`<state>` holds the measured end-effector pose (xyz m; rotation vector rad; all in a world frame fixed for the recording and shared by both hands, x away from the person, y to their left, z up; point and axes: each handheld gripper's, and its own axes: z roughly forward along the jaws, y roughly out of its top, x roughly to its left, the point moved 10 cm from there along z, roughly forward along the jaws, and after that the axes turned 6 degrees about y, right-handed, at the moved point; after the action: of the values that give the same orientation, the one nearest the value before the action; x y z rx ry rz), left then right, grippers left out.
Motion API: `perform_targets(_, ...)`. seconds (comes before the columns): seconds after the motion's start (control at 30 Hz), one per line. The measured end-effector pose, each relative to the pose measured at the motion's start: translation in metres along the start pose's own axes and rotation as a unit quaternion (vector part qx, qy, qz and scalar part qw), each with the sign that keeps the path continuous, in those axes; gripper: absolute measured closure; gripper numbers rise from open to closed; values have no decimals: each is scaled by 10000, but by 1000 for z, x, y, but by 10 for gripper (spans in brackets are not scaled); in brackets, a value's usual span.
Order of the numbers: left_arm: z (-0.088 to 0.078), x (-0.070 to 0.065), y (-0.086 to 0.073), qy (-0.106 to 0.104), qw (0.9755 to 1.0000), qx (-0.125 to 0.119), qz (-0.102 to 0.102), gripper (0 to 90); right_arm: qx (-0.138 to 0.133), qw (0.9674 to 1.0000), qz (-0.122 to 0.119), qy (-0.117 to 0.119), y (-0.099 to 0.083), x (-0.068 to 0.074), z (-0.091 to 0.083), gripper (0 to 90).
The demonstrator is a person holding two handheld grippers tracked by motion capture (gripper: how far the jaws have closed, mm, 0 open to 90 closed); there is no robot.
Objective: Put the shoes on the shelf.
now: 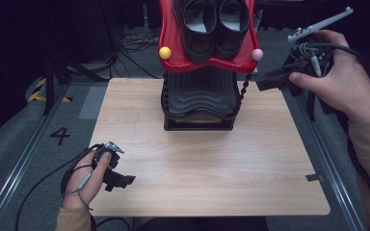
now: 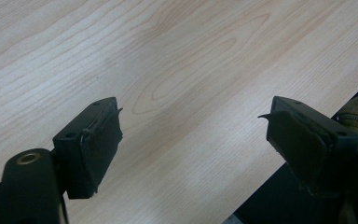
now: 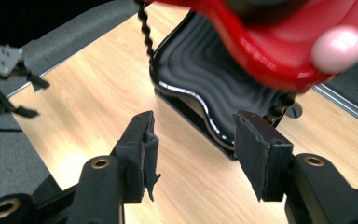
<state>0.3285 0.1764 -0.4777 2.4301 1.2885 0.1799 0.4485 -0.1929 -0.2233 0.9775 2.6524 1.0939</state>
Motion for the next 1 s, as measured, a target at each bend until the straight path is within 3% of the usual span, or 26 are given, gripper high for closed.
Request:
perform_targets(0.3, 2, -3, 0, 12, 10000, 58, 60, 184, 192, 9993, -225, 227, -50, 2, 19, 454)
perform_targets(0.53, 1, -5, -3, -3, 10000, 45, 27, 184, 363, 9984, -216, 389, -87, -1, 46, 431)
perform_targets(0.63, 1, -4, -4, 10, 10000, 40, 49, 184, 495, 9974, -345, 394, -101, -5, 60, 422)
perform_targets(1.0, 1, -5, -5, -6, 10000, 60, 73, 184, 608, 9958, -345, 585, -141, -9, 101, 390)
